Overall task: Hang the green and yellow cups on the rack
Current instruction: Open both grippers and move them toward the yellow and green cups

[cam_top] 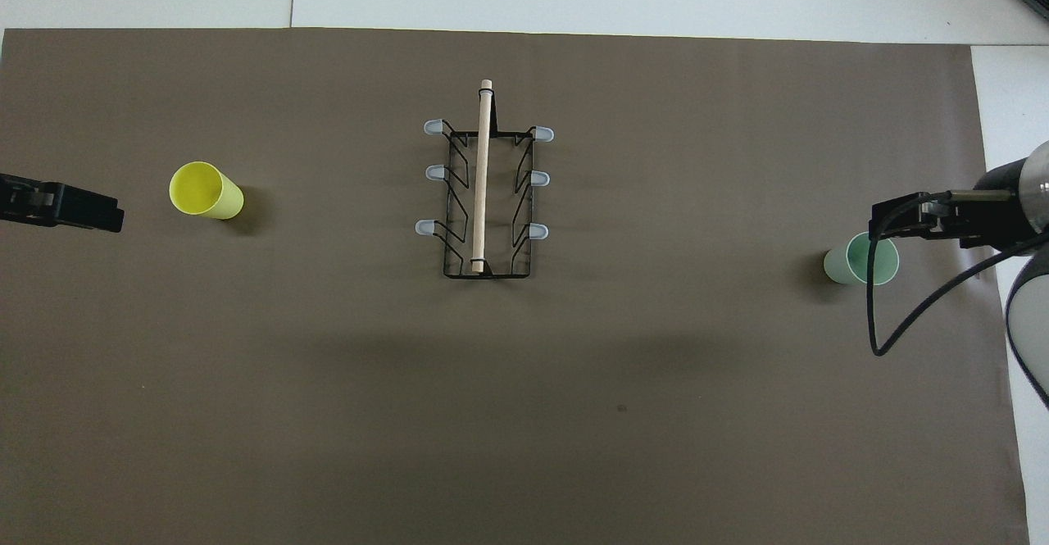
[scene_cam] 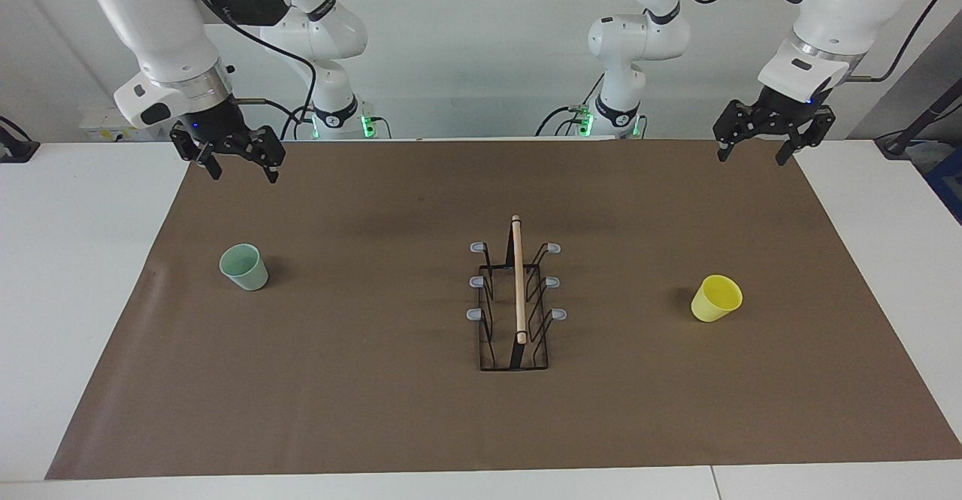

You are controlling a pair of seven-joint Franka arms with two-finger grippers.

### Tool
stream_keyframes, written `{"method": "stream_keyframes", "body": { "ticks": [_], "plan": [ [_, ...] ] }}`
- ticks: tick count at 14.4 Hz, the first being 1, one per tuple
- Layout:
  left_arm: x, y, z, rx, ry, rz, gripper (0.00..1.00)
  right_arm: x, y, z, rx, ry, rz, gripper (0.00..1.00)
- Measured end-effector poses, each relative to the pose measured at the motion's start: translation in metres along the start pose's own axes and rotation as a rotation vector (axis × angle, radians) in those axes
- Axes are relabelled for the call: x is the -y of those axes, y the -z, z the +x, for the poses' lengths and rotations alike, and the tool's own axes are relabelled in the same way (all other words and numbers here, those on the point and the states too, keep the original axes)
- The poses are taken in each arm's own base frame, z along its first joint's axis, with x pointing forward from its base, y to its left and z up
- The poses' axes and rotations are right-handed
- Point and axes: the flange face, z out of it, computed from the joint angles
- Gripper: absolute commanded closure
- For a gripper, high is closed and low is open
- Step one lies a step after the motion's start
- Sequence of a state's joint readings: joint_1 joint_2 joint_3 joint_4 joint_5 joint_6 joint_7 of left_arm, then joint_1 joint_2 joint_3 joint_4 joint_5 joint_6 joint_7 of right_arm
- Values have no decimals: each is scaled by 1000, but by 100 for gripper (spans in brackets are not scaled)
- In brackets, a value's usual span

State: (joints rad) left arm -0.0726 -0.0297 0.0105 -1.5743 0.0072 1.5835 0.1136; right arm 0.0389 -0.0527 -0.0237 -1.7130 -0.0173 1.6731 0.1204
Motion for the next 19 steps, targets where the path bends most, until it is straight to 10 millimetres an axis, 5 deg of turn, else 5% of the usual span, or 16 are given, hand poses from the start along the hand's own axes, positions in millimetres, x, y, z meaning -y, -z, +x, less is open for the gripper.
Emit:
{"method": "stream_keyframes", "body": {
  "ticks": [6,9,15,19],
  "plan": [
    [-1,0,-1,6,1,-1,0,2,-4,-1,8,14,-1,0],
    [0,-1,-1,7,39,-1,0,0,-20,-2,33,180,7,0],
    [3,-7,2,17,165,6,0,-81,-62,11,-93,604,70,0],
    [18,-25,33,26,191,12,0,-117,-100,8,-232,814,185,0]
  ]
}}
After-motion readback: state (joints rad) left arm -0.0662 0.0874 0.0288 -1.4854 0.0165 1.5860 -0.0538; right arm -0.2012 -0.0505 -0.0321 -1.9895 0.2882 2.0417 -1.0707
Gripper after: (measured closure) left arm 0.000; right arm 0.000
